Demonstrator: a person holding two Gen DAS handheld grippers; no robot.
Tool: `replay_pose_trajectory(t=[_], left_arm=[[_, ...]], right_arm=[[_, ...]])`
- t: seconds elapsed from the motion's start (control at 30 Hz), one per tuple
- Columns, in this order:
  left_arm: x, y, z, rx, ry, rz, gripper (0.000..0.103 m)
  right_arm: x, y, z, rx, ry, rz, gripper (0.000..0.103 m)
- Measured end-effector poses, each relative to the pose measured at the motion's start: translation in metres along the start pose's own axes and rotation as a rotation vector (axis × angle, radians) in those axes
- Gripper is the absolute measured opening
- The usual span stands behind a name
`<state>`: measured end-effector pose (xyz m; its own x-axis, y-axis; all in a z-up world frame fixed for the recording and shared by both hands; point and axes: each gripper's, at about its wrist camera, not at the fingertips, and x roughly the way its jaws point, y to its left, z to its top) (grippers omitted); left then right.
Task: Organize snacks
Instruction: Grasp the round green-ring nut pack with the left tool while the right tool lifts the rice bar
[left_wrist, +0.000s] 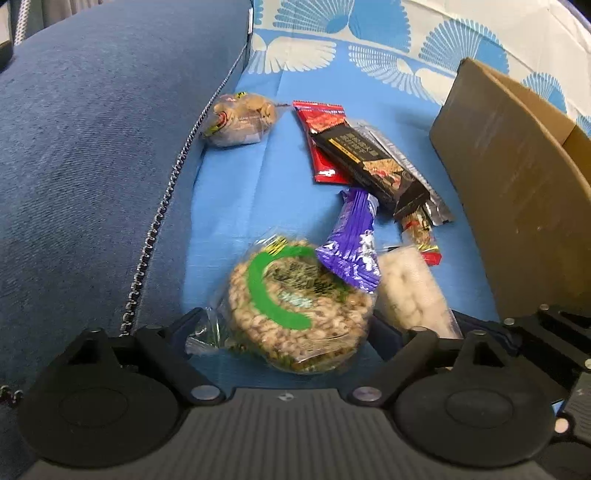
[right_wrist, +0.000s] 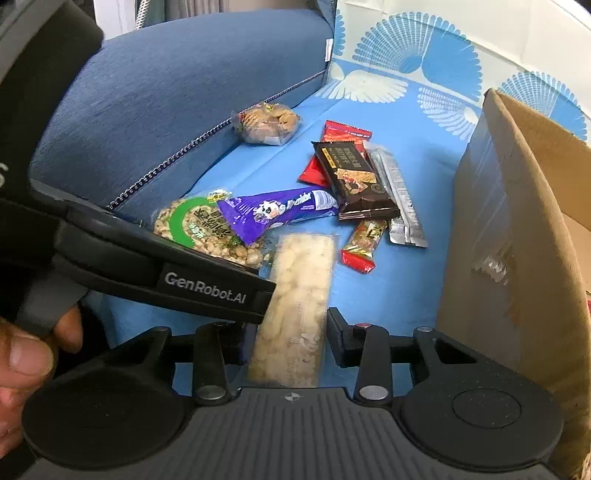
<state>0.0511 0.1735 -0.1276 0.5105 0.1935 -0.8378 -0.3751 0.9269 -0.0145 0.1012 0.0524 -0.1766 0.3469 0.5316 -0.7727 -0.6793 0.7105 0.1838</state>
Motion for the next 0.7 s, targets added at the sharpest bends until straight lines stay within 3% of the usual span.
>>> replay_pose_trajectory(t=[0.33,0.7], left_arm=[[-0.019,0.008,-0.004,-0.033,-0.068,-0.050,0.083],[-0.052,0.019,-0.010,-0.123,-0.294,-0.157,0.083]], right_arm=[[-0.018,0.007,0.001,0.010,-0.066,-0.038,0.037],[-0.049,0.004,0.005,0.030,-0.198,-0.073,0.037]])
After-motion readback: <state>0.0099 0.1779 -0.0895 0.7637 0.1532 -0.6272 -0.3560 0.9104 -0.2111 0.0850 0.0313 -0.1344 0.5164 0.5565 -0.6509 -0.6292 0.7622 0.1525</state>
